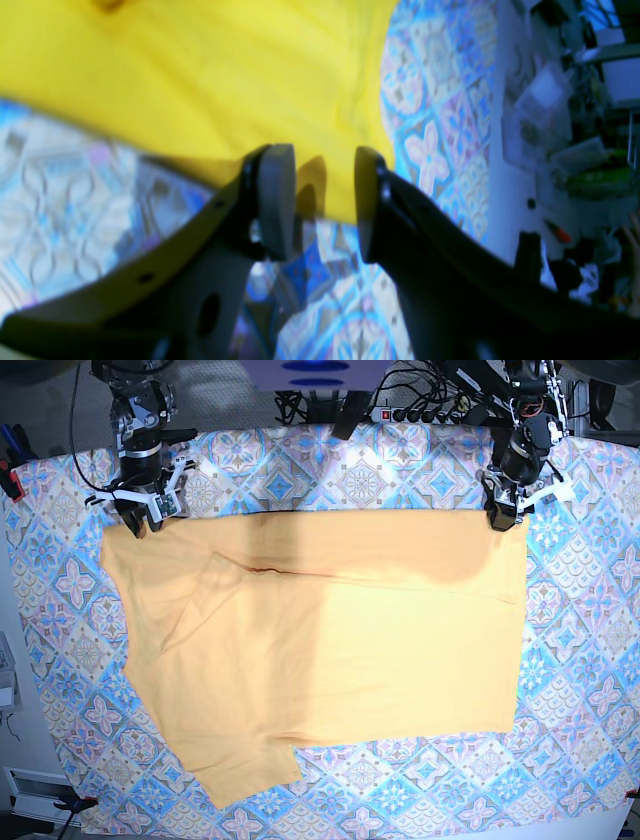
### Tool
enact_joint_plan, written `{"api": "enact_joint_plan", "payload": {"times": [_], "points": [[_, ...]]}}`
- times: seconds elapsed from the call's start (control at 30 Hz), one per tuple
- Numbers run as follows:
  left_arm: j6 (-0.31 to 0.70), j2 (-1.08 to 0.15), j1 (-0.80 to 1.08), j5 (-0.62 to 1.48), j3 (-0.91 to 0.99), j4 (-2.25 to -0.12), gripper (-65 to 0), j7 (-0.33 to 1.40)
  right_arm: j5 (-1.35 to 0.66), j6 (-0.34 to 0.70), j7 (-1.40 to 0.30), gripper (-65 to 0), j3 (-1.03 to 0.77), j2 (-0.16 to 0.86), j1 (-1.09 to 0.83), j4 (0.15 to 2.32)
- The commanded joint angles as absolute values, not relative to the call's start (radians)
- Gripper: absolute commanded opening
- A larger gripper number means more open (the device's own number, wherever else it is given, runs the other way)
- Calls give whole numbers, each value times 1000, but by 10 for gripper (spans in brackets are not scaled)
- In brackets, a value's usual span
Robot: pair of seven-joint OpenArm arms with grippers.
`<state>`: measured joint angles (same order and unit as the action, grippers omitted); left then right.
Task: Fold the T-shirt properly
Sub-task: 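Move the right gripper outward along the shirt's shoulder edge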
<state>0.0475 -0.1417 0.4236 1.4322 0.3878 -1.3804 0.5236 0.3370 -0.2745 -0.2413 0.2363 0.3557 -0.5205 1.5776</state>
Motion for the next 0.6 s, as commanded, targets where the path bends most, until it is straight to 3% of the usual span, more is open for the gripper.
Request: {"api": "enact_joint_plan", "payload": {"times": [0.0, 0.13, 0.37, 0.57], "points": [[56, -153, 412, 1437, 390, -1377, -432, 519, 349, -292, -219, -453, 231, 369, -518, 1595], [59, -154, 390, 1437, 390, -1339, -459, 519, 349, -292, -219, -453, 228, 369, -539, 1596], [61, -156, 369, 1437, 389, -1317, -645, 521, 349, -292, -219, -453, 229, 374, -576, 1596], [61, -156, 369, 1437, 387, -1317, -650, 521, 437, -292, -223, -449, 232, 372, -602, 1587]]}}
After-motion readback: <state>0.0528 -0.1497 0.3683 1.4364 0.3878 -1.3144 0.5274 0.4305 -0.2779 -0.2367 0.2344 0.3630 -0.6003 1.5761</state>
